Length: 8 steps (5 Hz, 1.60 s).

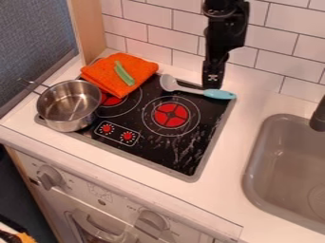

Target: Move the green object in the right upper corner of the burner

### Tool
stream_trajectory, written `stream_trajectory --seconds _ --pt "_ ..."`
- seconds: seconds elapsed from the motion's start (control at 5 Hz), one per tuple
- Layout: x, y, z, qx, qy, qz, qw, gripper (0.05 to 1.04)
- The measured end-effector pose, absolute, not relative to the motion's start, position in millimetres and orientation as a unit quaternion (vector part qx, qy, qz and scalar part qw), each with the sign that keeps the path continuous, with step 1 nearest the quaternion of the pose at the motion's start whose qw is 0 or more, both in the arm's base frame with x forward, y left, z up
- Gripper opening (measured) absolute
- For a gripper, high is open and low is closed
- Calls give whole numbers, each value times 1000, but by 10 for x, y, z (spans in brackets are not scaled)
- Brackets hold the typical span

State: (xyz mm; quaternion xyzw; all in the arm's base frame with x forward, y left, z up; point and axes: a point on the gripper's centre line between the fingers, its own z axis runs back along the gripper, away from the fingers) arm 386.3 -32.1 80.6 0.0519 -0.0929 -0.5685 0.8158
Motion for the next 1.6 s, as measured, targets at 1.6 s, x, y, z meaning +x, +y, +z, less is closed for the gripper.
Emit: stream_trajectory --seconds 1.6 --pt "3698 1095 460 82 -27 -709 700 999"
